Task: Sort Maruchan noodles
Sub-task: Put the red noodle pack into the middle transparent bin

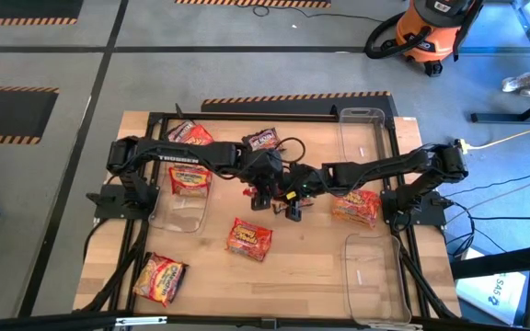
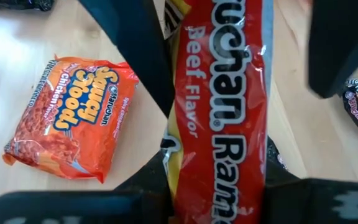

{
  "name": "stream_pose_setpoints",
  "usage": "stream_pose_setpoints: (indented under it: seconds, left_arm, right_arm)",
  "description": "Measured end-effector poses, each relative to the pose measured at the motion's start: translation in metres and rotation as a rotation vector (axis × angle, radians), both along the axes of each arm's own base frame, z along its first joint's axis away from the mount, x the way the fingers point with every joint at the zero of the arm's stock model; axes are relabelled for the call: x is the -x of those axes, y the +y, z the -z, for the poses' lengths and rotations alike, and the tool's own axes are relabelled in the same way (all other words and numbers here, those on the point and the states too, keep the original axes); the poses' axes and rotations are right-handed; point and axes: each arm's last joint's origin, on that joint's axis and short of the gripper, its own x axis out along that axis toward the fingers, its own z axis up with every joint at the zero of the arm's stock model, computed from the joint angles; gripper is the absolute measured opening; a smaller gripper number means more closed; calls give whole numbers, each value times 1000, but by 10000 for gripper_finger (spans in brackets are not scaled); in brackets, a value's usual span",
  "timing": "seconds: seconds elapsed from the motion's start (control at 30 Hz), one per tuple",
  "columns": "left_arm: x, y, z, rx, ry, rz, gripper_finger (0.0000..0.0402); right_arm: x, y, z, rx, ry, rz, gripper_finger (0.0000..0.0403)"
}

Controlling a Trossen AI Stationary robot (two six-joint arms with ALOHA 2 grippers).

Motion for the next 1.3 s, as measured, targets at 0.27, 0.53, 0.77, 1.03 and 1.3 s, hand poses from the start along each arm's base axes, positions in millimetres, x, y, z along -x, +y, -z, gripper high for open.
stream_pose_setpoints:
  seconds: [0.27,0.53,0.77,1.03,1.3]
  left_arm:
    - [2,-1,1,13,21,26,144]
    - [10,-1,-4,7,52,23,87]
    - [30,-10,-24,-47,65,-21,86]
    - [58,-22,-46,-128,89,-67,86]
    - [87,-29,-67,-122,101,-68,85]
  right_arm:
    - [-1,0,-1,1,-18,0,90]
    - [-3,0,-19,13,68,10,161]
    - [14,6,-52,54,87,4,194]
    - [46,4,-83,89,26,35,191]
    - [71,3,-85,82,27,58,191]
